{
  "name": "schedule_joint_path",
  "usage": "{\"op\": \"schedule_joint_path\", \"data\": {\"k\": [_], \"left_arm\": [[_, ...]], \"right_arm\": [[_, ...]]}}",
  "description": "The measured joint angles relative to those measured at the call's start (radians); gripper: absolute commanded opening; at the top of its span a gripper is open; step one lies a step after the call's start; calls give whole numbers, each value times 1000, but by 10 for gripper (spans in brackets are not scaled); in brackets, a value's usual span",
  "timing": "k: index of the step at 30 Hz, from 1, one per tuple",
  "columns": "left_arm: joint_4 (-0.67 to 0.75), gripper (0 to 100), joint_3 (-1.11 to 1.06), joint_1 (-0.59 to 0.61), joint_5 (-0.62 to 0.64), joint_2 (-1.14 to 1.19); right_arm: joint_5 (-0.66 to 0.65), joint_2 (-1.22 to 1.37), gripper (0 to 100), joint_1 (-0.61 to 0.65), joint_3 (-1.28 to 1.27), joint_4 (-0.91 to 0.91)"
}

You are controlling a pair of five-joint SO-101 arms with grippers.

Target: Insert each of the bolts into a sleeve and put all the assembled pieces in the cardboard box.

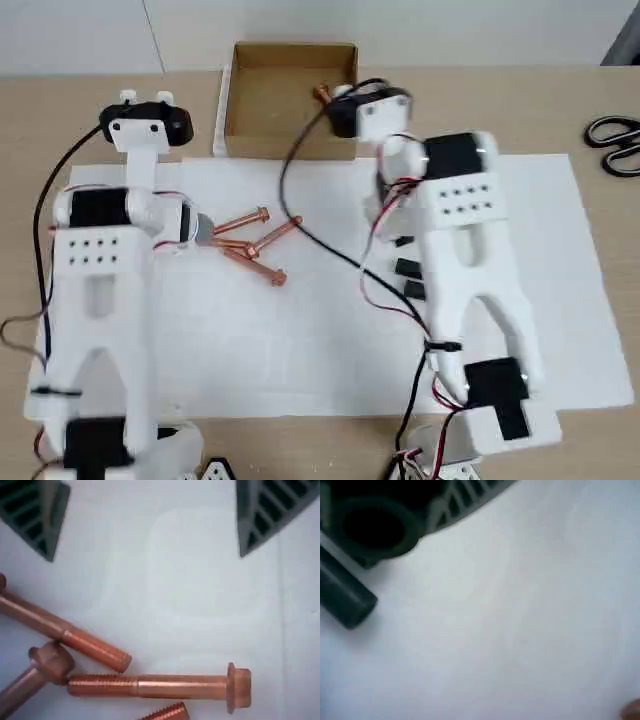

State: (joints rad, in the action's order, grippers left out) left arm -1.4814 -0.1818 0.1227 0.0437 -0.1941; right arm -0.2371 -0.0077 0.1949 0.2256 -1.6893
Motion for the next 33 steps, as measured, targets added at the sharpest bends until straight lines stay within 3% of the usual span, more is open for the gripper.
{"op": "schedule_joint_path", "data": {"k": [8, 12, 18, 27, 33], "left_arm": [[0, 223, 184, -25, 413, 279], [0, 156, 189, -25, 512, 362], [6, 134, 192, -31, 775, 448], [18, 135, 195, -31, 951, 473], [100, 135, 190, -29, 985, 473]], "right_arm": [[0, -64, 4, -43, -14, -3], [0, -66, 4, -44, -26, -3], [0, -66, 6, -46, -94, -3], [0, -68, 6, -48, -98, -3], [0, -68, 6, -46, -101, -3]]}}
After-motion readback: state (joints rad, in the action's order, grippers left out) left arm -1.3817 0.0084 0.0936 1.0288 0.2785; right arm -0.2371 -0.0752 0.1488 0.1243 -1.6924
